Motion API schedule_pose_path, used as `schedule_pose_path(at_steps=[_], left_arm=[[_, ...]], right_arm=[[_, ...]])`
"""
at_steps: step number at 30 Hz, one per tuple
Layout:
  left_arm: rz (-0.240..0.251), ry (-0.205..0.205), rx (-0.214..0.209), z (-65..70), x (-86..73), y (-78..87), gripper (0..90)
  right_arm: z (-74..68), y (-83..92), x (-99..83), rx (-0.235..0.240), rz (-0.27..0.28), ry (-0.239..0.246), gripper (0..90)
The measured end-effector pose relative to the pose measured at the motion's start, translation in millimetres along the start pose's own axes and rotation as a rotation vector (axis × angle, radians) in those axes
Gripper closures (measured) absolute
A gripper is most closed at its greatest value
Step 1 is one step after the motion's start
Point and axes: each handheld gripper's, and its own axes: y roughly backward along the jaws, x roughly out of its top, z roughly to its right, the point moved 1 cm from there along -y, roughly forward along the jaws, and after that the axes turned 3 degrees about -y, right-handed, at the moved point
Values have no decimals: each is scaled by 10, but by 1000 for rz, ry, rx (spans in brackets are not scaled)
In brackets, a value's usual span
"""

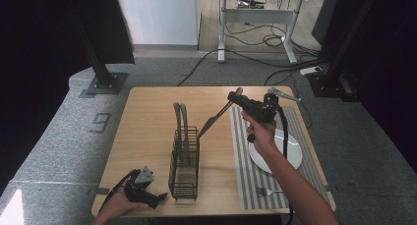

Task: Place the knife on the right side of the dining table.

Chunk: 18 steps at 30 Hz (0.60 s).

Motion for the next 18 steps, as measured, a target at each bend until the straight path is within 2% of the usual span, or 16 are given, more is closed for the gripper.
schedule_pose_path(at_steps=[3,9,10,18], left_arm=[[0,0,0,0,0,0,0],[-1,0,2,1,1,0,0],[-1,0,2,0,0,0,0],[2,0,1,1,-1,-2,0]], right_arm=[[31,55,32,-33,3,27,831],[135,95,-18,-70,-16,27,831],[199,100,-70,-85,-26,24,831],[424,68,-256,-157,-72,32,830]])
